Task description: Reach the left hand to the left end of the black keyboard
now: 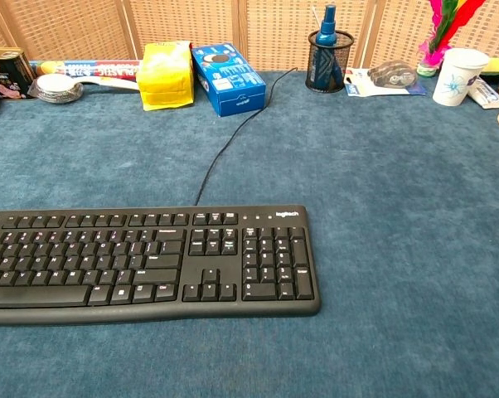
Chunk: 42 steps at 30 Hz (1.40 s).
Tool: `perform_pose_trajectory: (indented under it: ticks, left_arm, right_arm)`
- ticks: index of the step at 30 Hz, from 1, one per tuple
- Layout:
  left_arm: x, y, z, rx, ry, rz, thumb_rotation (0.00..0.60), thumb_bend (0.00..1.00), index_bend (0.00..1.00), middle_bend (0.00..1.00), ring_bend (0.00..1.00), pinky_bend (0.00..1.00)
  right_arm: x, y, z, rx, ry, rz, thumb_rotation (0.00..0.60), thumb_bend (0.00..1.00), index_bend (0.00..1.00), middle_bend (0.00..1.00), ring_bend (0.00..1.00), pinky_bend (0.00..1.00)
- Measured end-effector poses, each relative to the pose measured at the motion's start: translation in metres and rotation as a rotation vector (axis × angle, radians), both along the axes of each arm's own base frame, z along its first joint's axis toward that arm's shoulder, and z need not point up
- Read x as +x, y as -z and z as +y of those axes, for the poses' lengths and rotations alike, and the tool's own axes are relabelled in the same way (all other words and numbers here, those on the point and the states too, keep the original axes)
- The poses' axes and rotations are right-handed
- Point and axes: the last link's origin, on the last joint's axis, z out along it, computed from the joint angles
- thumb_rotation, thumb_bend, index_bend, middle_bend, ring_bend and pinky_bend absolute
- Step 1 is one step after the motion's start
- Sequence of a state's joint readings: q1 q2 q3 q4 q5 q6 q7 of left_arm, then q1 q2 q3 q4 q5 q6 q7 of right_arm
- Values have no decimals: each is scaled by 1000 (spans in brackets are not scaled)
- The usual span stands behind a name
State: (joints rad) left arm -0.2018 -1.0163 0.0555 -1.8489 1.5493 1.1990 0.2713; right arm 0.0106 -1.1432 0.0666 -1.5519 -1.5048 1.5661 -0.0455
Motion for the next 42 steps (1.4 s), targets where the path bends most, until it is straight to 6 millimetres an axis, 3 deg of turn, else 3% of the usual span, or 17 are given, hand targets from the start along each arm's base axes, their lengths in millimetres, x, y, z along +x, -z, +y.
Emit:
perform_pose_trajectory:
  ticks: [21, 42]
  left_arm:
    - [9, 50, 7, -193, -36, -16, 0, 176, 119, 1000, 1000, 1000]
    - [4, 64, 6, -243, -70, 8, 0, 175, 119, 1000, 1000, 1000]
  right_arm:
    - [-11, 1, 8, -6, 36, -6, 0, 300, 217, 355, 431, 342]
    - [-15, 0, 9, -7, 48, -3, 0, 299, 216, 355, 430, 340]
